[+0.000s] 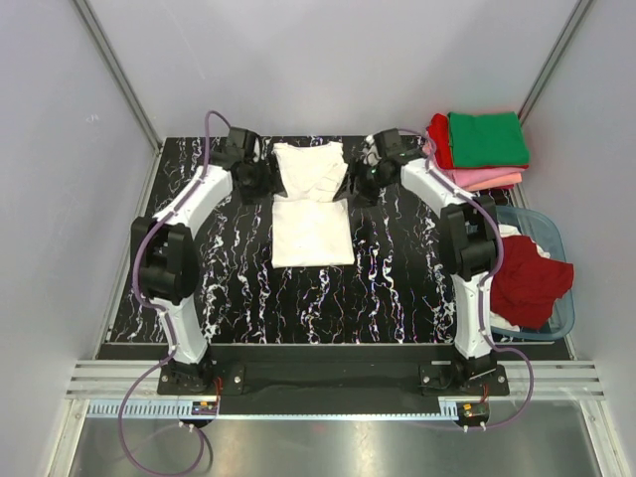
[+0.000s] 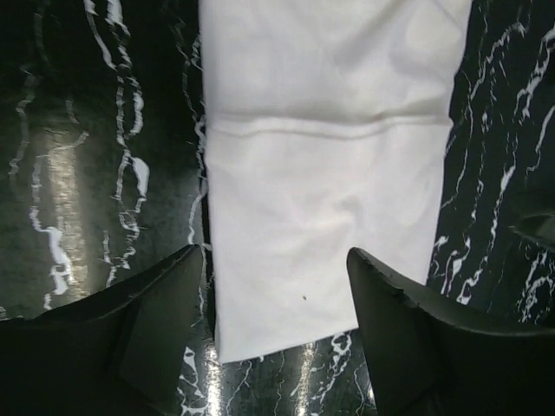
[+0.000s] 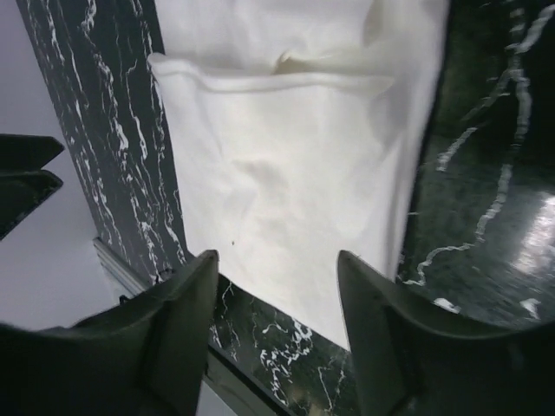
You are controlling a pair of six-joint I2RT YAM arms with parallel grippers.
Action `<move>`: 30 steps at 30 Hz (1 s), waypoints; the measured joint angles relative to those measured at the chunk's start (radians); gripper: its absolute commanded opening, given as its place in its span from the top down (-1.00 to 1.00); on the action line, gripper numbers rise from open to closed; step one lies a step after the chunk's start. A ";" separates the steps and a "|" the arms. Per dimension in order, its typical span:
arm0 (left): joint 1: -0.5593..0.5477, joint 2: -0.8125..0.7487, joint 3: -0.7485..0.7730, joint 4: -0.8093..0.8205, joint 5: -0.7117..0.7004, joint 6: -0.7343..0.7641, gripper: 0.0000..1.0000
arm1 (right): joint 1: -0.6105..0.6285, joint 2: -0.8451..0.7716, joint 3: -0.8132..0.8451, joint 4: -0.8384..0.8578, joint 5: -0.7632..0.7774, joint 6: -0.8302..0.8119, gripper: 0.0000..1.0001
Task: Fold and stack the t-shirts
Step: Fold the tshirt
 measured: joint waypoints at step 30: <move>-0.393 -0.534 -0.943 0.292 0.019 -0.292 -0.44 | 0.250 -0.481 -0.963 0.366 0.162 0.303 -0.26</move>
